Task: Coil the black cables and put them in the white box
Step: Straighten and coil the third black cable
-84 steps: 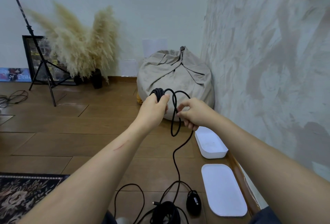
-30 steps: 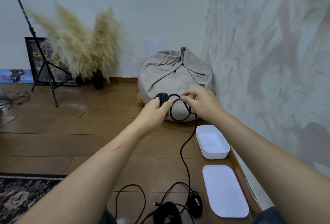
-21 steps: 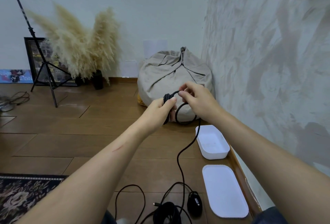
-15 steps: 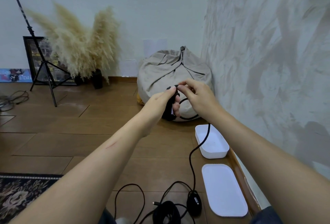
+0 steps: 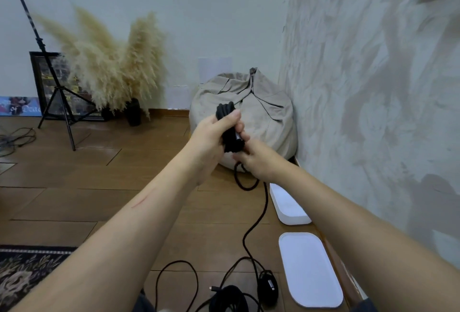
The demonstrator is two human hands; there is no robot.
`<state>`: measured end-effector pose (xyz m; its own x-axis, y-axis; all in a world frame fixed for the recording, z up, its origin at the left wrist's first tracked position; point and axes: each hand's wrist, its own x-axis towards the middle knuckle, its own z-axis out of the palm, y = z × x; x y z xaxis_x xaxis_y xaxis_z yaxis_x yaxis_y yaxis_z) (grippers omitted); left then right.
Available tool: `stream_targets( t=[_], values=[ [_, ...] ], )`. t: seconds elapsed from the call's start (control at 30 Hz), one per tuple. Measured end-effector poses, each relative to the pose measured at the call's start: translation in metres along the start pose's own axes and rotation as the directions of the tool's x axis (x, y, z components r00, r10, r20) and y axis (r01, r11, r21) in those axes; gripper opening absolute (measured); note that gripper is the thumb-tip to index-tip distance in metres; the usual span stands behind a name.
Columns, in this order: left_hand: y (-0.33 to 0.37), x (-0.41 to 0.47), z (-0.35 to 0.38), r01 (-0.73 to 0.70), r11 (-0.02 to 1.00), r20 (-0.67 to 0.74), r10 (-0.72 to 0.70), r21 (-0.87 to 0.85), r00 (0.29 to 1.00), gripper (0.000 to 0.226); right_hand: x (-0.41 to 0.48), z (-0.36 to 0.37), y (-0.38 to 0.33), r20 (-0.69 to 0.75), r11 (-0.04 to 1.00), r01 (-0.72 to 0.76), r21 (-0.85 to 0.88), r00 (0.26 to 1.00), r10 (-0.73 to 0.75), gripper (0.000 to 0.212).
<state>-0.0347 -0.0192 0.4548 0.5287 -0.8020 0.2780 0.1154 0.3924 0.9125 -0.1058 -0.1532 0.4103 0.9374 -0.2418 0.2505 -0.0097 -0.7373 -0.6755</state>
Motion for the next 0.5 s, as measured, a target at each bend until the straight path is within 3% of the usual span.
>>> stream_targets(
  t=[0.1, 0.2, 0.33, 0.5],
  values=[
    [-0.004, 0.005, -0.007, -0.069, 0.996, -0.149, 0.076, 0.053, 0.986, 0.020, 0.003, 0.019, -0.003, 0.131, 0.997, -0.026, -0.066, 0.991, 0.035, 0.005],
    [-0.012, 0.006, -0.015, -0.082, 0.937, -0.255, 0.176, 0.339, 0.951, 0.023, 0.006, 0.026, -0.011, 0.189, 0.983, -0.015, -0.181, 0.981, 0.049, 0.007],
    [-0.027, 0.009, -0.023, -0.048, 0.844, -0.298, 0.242, 0.535, 0.923, 0.017, 0.007, 0.022, -0.022, 0.216, 0.980, -0.014, -0.198, 0.975, 0.058, 0.010],
    [-0.037, 0.014, -0.031, 0.023, 0.724, -0.307, 0.264, 0.689, 0.914, 0.031, 0.010, 0.015, -0.020, 0.219, 0.984, -0.052, -0.170, 0.972, 0.090, 0.016]
  ],
)
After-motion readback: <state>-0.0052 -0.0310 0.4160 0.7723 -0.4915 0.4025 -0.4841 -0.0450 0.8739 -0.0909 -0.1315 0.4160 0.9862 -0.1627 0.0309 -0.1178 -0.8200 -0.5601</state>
